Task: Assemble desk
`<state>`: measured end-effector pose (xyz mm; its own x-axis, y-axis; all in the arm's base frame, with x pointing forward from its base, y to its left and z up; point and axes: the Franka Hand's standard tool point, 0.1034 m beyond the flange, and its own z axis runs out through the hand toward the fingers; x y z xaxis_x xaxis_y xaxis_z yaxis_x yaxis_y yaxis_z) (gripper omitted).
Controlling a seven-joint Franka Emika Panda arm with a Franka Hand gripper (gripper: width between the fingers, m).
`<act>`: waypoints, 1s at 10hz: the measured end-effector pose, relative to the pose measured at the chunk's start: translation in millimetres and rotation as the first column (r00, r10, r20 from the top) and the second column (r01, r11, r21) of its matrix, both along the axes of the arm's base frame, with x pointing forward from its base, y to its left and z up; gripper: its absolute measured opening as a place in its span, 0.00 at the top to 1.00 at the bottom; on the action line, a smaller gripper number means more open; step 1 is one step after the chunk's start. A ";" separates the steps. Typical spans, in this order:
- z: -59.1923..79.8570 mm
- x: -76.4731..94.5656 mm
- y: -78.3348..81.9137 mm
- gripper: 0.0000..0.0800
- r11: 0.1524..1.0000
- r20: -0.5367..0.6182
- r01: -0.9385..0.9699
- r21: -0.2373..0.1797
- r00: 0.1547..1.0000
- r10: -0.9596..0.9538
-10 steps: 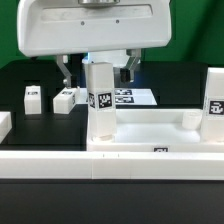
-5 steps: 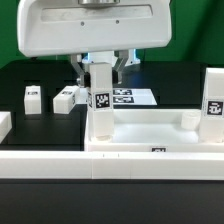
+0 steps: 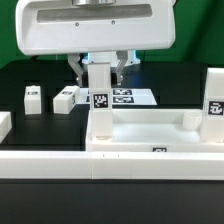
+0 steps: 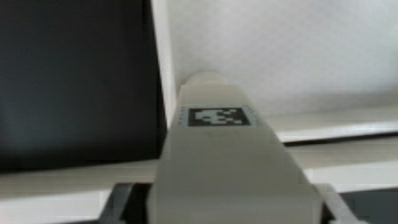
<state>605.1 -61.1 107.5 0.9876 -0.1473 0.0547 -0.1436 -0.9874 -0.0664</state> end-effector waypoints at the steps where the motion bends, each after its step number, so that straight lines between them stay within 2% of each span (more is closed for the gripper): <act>1: -0.3 -0.1 -0.6 0.64 0.998 -0.003 0.068 0.010 0.998 -0.068; 3: -0.7 0.0 -0.4 0.64 0.956 -0.020 0.293 0.033 0.956 -0.292; 5: -1.1 -0.2 0.1 0.64 0.875 -0.041 0.482 0.041 0.876 -0.480; 7: -1.5 -0.8 -0.1 0.64 0.714 -0.074 0.698 0.050 0.716 -0.695; 10: -1.9 -2.1 1.2 0.64 0.475 -0.121 0.879 0.041 0.477 -0.871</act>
Offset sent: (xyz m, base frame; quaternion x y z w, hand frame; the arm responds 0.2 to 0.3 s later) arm -0.0032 0.0056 -0.0041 0.0125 -0.0401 0.2893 0.9563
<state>603.0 -59.9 105.5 0.3425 -0.9368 -0.0710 -0.9376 -0.3360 -0.0894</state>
